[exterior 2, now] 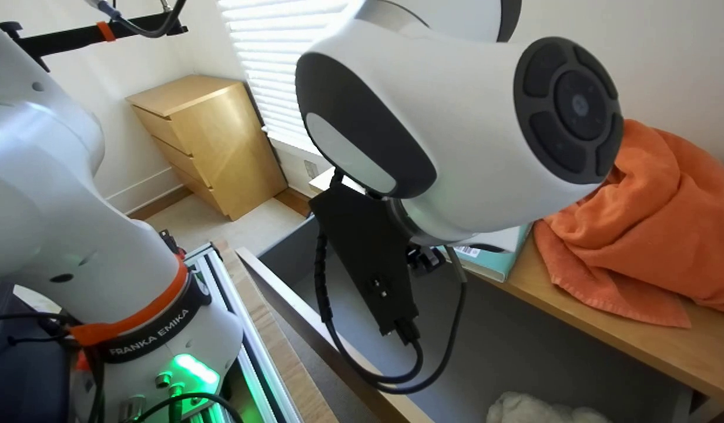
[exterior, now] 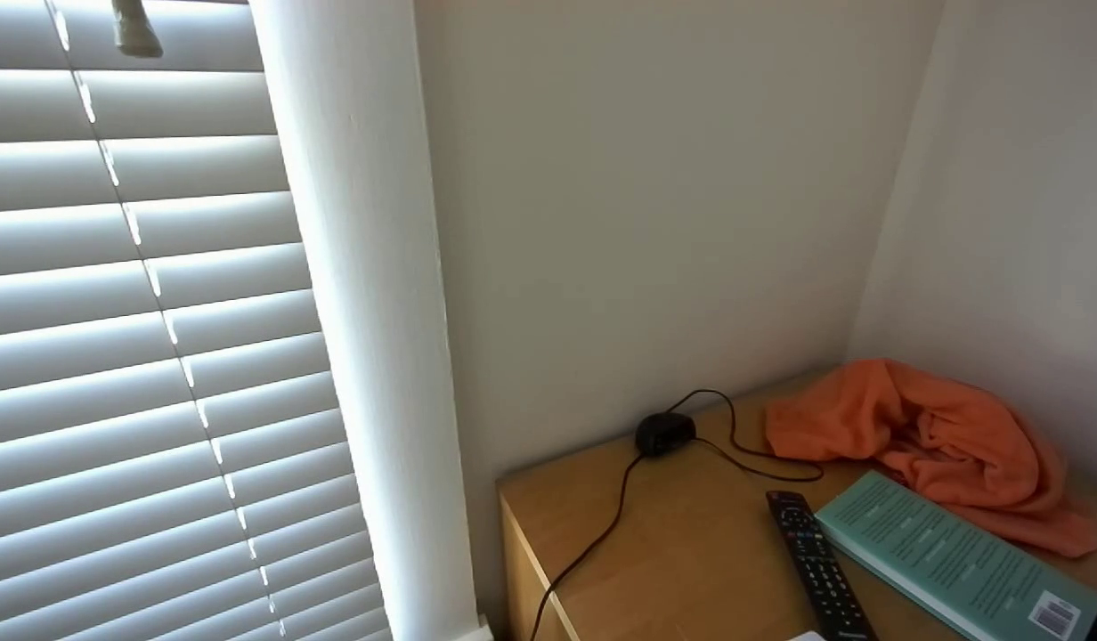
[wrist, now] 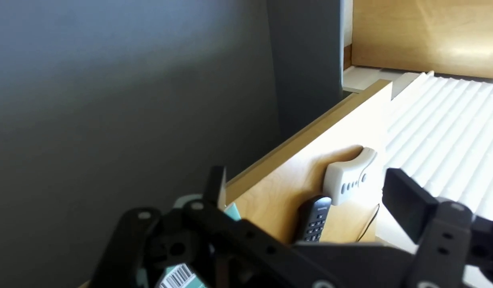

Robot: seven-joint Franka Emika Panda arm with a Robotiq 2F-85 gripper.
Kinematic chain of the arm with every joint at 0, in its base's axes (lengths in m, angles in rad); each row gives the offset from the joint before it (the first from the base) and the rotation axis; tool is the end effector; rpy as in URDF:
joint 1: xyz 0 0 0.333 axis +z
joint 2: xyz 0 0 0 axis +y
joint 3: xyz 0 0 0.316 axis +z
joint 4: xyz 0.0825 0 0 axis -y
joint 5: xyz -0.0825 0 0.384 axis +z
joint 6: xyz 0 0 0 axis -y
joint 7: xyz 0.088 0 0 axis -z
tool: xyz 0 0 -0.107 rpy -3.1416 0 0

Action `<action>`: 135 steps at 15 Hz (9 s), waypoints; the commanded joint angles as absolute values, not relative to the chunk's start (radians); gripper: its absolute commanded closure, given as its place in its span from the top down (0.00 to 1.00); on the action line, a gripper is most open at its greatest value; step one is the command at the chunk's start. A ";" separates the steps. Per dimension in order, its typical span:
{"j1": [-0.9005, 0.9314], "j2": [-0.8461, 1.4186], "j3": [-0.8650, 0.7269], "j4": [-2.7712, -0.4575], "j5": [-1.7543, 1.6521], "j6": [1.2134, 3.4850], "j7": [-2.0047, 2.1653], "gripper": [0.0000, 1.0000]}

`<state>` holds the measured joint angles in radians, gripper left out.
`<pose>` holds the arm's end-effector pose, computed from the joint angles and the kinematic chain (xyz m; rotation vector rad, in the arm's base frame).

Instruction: Put the book into the drawer

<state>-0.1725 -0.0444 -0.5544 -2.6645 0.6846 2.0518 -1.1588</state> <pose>0.2918 -0.2101 0.2275 -2.3873 0.0814 -0.1163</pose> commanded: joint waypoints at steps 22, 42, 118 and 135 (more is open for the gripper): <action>-0.562 0.689 -0.304 -2.112 1.107 1.598 -1.251 1.00; -0.565 0.779 -0.351 -2.019 1.083 1.525 -1.053 0.08; -0.753 1.050 -0.196 -1.595 0.715 1.040 -1.199 0.07; -0.749 1.076 -0.202 -1.590 0.773 1.121 -1.072 0.88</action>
<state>-0.7314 1.0631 -0.2099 -1.6010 0.7628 1.1128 -1.0997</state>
